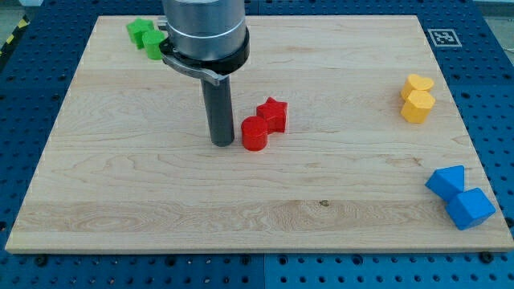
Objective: Separate the red circle from the red star
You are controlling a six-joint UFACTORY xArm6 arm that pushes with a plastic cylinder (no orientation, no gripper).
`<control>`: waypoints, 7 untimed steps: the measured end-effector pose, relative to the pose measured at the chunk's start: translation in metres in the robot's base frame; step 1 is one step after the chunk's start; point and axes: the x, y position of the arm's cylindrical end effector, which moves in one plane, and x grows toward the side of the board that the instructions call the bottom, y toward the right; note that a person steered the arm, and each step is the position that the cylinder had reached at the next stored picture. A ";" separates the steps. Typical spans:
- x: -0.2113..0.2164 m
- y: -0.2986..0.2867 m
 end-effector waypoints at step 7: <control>-0.015 0.071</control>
